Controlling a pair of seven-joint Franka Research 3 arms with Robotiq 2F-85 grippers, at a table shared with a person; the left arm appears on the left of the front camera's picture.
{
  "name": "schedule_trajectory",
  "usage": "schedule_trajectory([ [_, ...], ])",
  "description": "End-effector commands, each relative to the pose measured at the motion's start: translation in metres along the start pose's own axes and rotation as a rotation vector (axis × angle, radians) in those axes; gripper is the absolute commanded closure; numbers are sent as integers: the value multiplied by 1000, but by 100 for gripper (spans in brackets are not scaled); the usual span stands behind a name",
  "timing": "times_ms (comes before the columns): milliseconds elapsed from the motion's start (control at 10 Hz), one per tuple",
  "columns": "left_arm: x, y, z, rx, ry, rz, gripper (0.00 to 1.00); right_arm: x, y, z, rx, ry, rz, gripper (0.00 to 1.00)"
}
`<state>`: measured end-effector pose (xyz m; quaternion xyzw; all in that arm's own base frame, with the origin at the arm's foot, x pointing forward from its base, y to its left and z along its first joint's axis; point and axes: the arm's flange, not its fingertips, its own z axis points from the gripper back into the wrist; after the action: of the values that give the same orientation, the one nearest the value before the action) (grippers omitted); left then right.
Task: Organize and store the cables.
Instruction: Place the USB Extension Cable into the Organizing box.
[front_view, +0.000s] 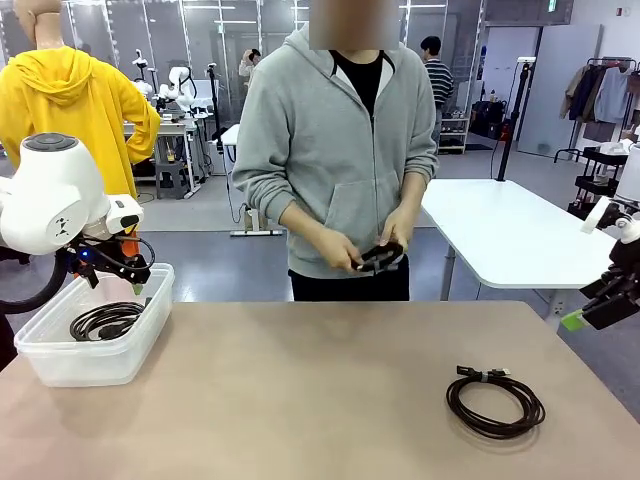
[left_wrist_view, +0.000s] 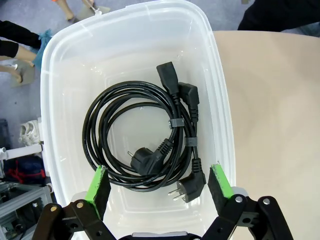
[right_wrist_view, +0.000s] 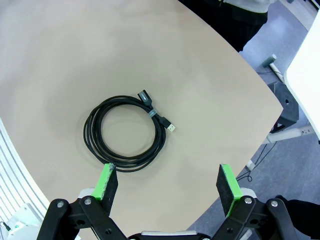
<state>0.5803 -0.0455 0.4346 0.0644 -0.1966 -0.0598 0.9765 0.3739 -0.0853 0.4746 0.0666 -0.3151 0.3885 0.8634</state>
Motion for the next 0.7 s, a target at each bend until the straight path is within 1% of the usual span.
schedule_trajectory([
  [0,-9,7,27,-58,-42,-31,0,16,9,15,-23,43,128,0],
  [100,-24,15,52,-144,-82,-50,0,28,3,17,-43,86,144,0],
  [300,-63,20,88,-274,-147,-148,0,48,5,14,-35,90,247,0],
  [400,-84,18,102,-338,-181,-225,0,56,14,12,-2,112,313,0],
  [500,-102,15,110,-374,-212,-268,0,59,13,11,-23,122,332,0],
  [600,-122,7,116,-407,-226,-303,0,62,15,5,7,127,348,0],
])
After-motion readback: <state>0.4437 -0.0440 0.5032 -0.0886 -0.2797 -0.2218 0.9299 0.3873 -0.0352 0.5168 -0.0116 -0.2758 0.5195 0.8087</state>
